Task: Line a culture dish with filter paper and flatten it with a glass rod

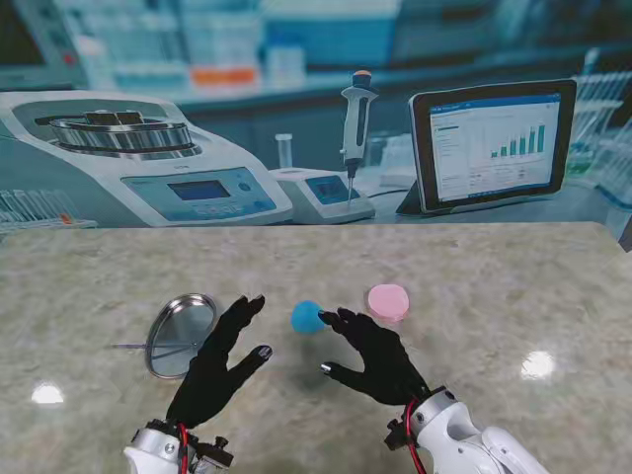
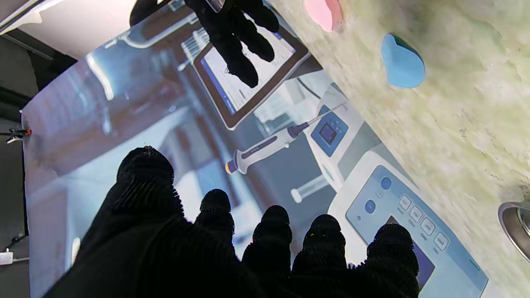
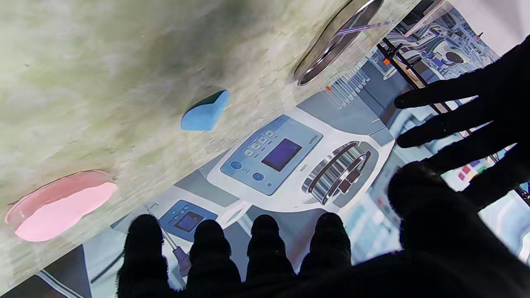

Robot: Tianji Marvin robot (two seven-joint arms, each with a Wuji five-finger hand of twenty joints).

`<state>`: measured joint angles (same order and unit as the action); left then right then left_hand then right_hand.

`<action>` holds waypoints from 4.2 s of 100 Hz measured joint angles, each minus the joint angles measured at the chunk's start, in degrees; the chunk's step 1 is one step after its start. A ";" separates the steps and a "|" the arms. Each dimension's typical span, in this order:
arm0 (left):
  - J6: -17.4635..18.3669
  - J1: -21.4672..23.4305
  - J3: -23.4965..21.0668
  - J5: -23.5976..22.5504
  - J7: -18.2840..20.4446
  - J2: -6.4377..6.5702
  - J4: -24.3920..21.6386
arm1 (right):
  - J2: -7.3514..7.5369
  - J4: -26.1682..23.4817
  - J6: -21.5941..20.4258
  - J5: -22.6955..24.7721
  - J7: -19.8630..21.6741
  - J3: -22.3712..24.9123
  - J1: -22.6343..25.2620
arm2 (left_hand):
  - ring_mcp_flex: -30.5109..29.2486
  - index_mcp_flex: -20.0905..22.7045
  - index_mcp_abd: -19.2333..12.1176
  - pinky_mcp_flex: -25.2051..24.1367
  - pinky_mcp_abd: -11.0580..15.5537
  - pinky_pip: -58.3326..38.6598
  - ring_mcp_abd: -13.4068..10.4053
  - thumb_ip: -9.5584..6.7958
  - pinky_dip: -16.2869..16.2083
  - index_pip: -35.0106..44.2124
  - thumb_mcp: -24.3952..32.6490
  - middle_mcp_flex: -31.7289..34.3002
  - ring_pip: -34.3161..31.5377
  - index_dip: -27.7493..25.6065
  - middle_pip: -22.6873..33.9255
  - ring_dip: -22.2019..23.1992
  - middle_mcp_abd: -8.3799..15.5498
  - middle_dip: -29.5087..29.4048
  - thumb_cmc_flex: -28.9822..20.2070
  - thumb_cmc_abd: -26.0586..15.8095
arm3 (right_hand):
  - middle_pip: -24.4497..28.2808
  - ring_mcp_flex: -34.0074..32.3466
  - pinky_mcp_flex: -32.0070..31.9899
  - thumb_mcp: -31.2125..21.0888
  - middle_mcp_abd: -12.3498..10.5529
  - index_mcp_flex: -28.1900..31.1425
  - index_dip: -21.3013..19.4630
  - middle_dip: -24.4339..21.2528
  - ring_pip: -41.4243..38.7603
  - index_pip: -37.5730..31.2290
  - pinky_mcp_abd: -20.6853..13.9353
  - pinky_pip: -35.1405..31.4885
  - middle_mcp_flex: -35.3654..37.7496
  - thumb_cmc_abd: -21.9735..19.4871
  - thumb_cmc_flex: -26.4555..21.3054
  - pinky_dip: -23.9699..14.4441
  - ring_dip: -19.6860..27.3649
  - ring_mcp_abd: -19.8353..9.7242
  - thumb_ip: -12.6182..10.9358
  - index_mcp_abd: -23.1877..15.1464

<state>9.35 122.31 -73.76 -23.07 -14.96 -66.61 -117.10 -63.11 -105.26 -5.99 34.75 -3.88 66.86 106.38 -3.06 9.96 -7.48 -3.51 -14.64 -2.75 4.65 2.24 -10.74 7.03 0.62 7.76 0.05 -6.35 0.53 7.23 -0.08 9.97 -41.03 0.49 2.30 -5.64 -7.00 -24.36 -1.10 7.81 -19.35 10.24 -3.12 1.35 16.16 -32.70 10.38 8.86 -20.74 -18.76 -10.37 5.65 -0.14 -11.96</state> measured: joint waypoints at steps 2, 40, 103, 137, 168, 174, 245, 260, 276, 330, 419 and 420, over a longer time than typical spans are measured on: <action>-0.02 -0.01 -0.03 0.00 0.14 0.01 0.00 | 0.01 -0.06 0.00 0.00 0.01 -0.03 0.02 | 0.00 0.00 0.00 0.00 0.00 0.00 0.00 0.00 0.00 0.00 0.00 0.00 0.00 0.00 0.00 0.00 0.00 0.00 0.00 0.00 | 0.00 0.00 0.00 0.00 0.00 0.00 0.00 0.00 0.00 0.00 0.00 0.00 0.00 0.00 0.00 0.00 0.00 0.00 0.00 0.00; 0.20 0.06 -0.96 0.40 1.44 0.15 -0.06 | 0.06 -0.90 0.10 0.38 0.58 -0.38 0.12 | 0.00 0.00 0.00 0.00 0.00 0.00 0.00 0.00 0.01 0.00 0.00 0.00 0.00 0.00 0.00 -0.01 0.00 0.00 0.00 -0.01 | -0.01 0.00 0.00 0.00 0.00 0.00 0.00 0.58 0.00 0.00 0.01 0.01 0.00 0.00 0.00 0.00 0.00 0.00 0.00 -0.01; 1.49 1.36 -2.18 0.54 2.53 0.46 -0.39 | 0.09 -0.75 0.79 0.86 1.27 0.02 -1.04 | 0.00 0.00 0.00 0.00 0.00 0.00 0.00 0.00 0.01 1.20 0.00 0.00 0.00 -0.71 0.00 -0.01 0.01 1.32 0.00 -0.60 | 3.27 0.00 0.00 -0.02 0.00 0.00 -6.54 1.49 -0.15 -0.64 0.04 -0.67 0.02 -0.01 -2.16 -0.13 0.00 0.00 0.01 -0.01; 1.51 1.13 -2.49 0.46 3.22 0.53 -0.27 | 0.24 2.03 1.92 2.52 4.67 2.36 -5.19 | 0.00 0.00 0.00 0.00 0.00 0.00 0.00 0.00 0.01 2.24 0.00 0.00 0.00 -1.23 -0.01 -0.01 0.01 1.44 0.00 -0.61 | 8.95 -0.08 -0.01 0.55 0.00 -0.02 -17.62 2.23 -5.75 -2.89 0.04 -5.04 0.06 -0.01 -3.09 -2.07 -2.19 0.00 0.01 -0.01; 1.51 0.98 -2.52 0.35 3.32 0.58 -0.10 | 1.22 7.86 3.77 4.61 9.09 2.91 -11.97 | 0.00 0.00 0.01 0.00 0.00 0.00 0.00 0.00 0.01 2.33 0.00 0.00 0.00 -1.29 -0.01 -0.01 0.01 1.47 0.00 -0.62 | 11.10 -0.60 0.17 0.55 0.00 -0.03 -20.49 2.68 -7.19 -4.22 0.04 -6.98 0.06 -0.01 -3.14 -2.18 -2.78 0.00 0.01 -0.01; 1.51 0.95 -2.54 0.35 3.43 0.59 -0.04 | 1.41 9.10 4.20 4.90 9.89 2.66 -13.33 | 0.00 0.00 0.01 0.00 0.00 0.00 0.00 0.00 0.01 2.34 0.00 0.00 0.00 -1.29 -0.01 -0.01 0.01 1.47 0.00 -0.62 | 11.90 -0.66 0.19 0.56 0.00 -0.03 -21.36 3.07 -8.45 -4.92 0.04 -7.79 0.06 -0.01 -3.15 -2.75 -3.13 0.00 0.01 -0.01; 2.58 0.77 -3.63 0.37 3.67 0.66 0.27 | 3.04 28.64 4.97 12.80 13.56 -8.21 -33.02 | 0.00 0.00 0.01 0.00 0.00 0.00 0.00 0.00 0.01 3.09 0.00 0.00 0.00 -1.34 -0.02 -0.01 0.01 1.56 0.00 -0.63 | 13.82 -3.62 7.24 -3.43 0.00 -1.29 -25.37 5.46 -14.09 -17.37 2.41 -22.71 0.07 4.86 -2.46 -10.24 -6.31 6.79 -0.60 -4.40; 2.69 0.77 -4.03 0.41 3.75 0.66 0.53 | 3.20 32.03 4.97 13.59 13.57 -11.23 -36.46 | 0.00 0.00 0.01 0.00 0.00 0.00 0.00 0.00 0.02 3.10 0.00 0.00 0.00 -1.35 -0.02 -0.01 0.01 1.58 0.00 -0.63 | 12.20 -6.47 10.57 -4.90 0.00 -1.29 -25.47 6.67 -17.93 -11.05 2.43 -29.06 0.07 8.34 1.69 -17.41 -10.48 8.95 0.76 -4.76; 2.74 0.82 -4.38 0.39 3.99 0.66 0.62 | 3.34 35.04 4.88 13.22 14.72 -14.21 -39.85 | 0.00 0.00 0.01 0.00 0.00 0.00 0.00 0.00 0.02 3.12 0.00 0.00 0.00 -1.36 -0.02 -0.01 0.01 1.61 0.00 -0.63 | 9.05 -6.43 10.64 -7.48 0.14 -1.24 -25.47 6.70 -17.79 -7.05 4.47 -27.96 0.07 11.75 4.19 -17.76 -10.64 10.42 1.70 -4.78; 2.21 0.89 -4.81 0.39 4.41 0.69 0.47 | 2.65 41.77 4.55 10.57 11.23 -21.42 -45.26 | 0.00 0.00 0.01 0.00 0.00 0.00 0.00 0.00 0.02 3.23 0.00 0.00 0.00 -1.99 -0.03 -0.01 0.01 2.30 0.00 -0.63 | 5.21 -7.00 12.75 -15.20 0.32 -0.62 -25.98 10.16 -16.11 -5.61 6.55 -25.30 0.02 17.45 0.54 -15.23 -8.76 10.53 1.84 -4.58; 2.12 0.86 -5.16 0.63 4.92 0.74 0.58 | 2.32 44.86 3.11 10.23 10.81 -26.45 -48.55 | 0.00 0.00 0.01 0.00 0.00 0.00 0.00 0.00 0.02 3.99 -0.01 0.00 0.00 -2.11 -0.04 -0.01 0.01 2.85 0.00 -0.65 | 24.02 -10.79 20.92 -27.60 0.86 -0.55 -35.95 15.70 -21.62 -19.15 4.32 -33.50 0.08 22.79 -2.26 -16.76 -11.84 10.19 2.29 -6.66; 2.12 0.85 -5.16 0.63 4.92 0.74 0.58 | 2.32 44.90 3.07 10.23 10.75 -26.48 -48.57 | 0.00 0.00 0.01 0.00 0.00 0.00 0.00 0.00 0.02 3.99 0.00 0.00 0.00 -2.11 -0.04 -0.01 0.01 2.85 0.00 -0.65 | 24.72 -10.79 21.20 -27.66 0.86 -0.49 -36.18 15.94 -21.77 -19.51 4.21 -33.74 0.08 22.83 -2.27 -16.78 -12.03 10.19 2.28 -6.81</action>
<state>11.47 123.17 -78.92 -22.44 -10.04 -65.87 -116.52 -60.79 -60.36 -2.93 44.98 6.87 40.39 57.81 -3.06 9.96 -7.48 -3.51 -14.64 -2.75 4.65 2.24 -10.72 11.03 0.61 7.76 0.05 -8.46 0.49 7.22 -0.07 12.82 -41.03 -0.15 27.02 -16.42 14.19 -52.02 -0.24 7.32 -55.53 26.18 -24.89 -18.16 20.37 -66.44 10.46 31.69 -23.01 -35.54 -22.40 15.84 2.14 -18.78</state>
